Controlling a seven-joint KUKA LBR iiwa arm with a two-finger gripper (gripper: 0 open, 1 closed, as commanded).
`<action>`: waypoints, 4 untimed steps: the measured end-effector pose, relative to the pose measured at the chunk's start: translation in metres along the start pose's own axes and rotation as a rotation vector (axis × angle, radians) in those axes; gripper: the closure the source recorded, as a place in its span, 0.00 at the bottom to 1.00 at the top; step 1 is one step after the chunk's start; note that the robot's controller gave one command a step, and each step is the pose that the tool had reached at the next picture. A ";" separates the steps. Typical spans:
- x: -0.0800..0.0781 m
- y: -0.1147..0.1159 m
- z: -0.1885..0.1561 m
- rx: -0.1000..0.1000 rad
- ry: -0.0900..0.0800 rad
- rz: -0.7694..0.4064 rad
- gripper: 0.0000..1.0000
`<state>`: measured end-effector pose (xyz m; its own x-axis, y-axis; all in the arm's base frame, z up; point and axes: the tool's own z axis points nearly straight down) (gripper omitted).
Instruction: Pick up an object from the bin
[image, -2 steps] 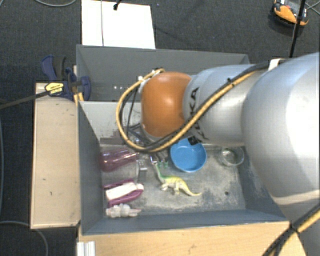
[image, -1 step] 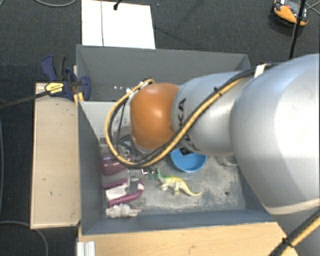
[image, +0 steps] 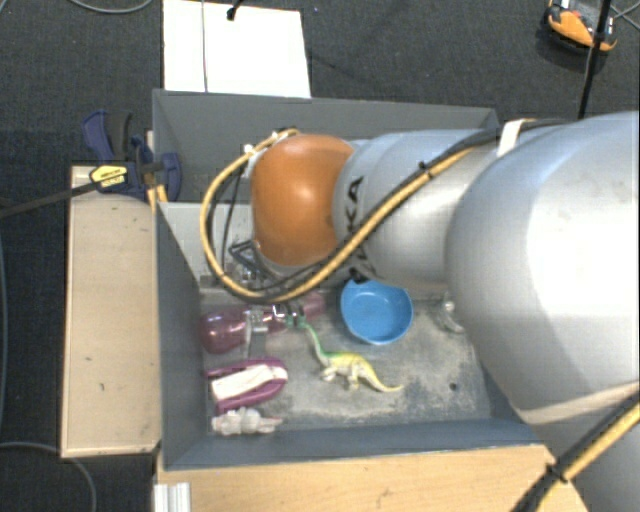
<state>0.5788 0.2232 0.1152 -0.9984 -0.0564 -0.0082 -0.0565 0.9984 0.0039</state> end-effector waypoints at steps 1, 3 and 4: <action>0.046 0.022 0.033 -0.001 -0.002 -0.197 0.00; -0.011 0.029 0.040 0.000 0.011 -0.044 1.00; -0.011 0.029 0.038 0.001 0.011 -0.044 1.00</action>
Offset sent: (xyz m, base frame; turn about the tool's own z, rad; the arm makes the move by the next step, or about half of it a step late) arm 0.0101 0.0283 -0.0452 -0.0408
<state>0.5880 0.2527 0.0779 -0.9950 -0.1002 0.0030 -0.1001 0.9950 0.0032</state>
